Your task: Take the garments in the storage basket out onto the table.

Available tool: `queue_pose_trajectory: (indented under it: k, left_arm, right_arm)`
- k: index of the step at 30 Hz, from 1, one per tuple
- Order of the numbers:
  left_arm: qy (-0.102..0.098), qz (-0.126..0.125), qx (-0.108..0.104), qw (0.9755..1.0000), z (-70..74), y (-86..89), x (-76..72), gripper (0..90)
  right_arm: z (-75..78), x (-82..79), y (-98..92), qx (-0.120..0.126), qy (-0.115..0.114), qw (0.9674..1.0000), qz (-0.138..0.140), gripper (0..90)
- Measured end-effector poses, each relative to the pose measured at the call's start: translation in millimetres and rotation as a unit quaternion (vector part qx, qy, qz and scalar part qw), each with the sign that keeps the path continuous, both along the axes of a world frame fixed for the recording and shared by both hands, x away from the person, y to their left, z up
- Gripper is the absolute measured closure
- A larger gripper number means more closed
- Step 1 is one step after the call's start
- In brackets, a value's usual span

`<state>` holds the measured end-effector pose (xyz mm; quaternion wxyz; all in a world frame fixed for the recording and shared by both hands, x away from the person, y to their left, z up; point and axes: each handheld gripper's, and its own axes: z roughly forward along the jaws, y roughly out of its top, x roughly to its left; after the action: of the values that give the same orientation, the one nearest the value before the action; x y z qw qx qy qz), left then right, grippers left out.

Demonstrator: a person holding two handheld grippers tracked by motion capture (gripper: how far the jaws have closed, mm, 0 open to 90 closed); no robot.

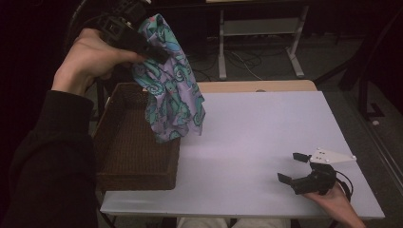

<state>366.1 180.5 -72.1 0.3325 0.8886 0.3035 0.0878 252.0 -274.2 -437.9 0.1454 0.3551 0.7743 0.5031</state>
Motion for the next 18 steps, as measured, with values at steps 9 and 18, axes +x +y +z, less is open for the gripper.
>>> queue_pose_trajectory:
  k: [9, 18]
  left_arm:
    - [-0.006, -0.018, -0.012, 0.9997, -5.1, -28.0, 6.7, 80.7]
    - [-0.009, -0.033, -0.029, 0.9990, -14.3, -58.0, 16.1, 80.7]
  right_arm:
    - [0.2, 0.0, 0.2, 0.001, 0.000, 1.0000, 0.000, 0.0]
    - [0.5, -0.3, -0.1, 0.003, -0.001, 1.0000, 0.000, 0.0]
